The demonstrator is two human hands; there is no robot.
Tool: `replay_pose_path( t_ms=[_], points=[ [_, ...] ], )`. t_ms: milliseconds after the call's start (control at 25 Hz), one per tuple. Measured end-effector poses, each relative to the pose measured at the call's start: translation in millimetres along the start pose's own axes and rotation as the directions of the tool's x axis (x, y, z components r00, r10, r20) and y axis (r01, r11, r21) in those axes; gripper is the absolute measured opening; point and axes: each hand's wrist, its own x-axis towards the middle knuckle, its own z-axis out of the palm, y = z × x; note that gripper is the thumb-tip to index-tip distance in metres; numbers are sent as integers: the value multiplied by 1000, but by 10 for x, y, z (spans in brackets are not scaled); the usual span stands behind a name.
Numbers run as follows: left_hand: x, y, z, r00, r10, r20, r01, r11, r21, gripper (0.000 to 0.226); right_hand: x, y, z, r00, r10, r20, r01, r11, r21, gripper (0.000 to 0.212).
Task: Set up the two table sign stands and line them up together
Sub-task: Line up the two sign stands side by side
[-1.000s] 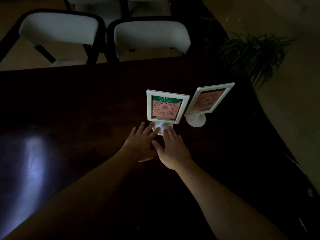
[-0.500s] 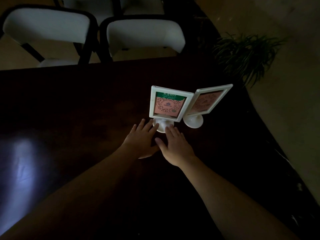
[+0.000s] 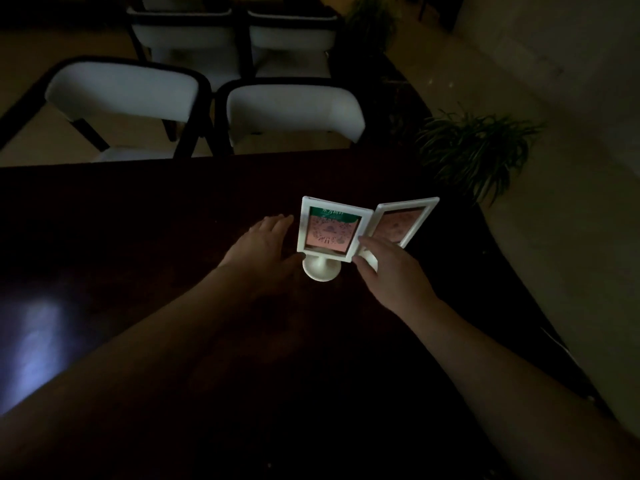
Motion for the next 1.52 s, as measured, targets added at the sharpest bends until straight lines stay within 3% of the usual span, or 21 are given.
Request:
replay_pose_path(
  t_ms=[200,480,760,1000,1520],
  points=[
    [164,442,-326,986,-39,-161,39,999,-2,84,265,266,-539,978,-203,-43,205,977,56,33],
    [339,1121,-533,991,8,-136,6,995,102,66,672,730,-1039,948,-317,18,317,948,-4,38],
    [487,1334,-599,998,-68,-2,67,989,131,42,922,911,-1057,935,-291,201,308,950,-57,32],
    [522,1327,-555,997,-73,3,72,989,129,28,973,914,-1088,938,-288,190,308,948,-84,22],
    [579,1324,-433,996,-75,-38,77,996,40,26,968,857,-1134,950,-257,176,281,951,-125,19]
  ],
)
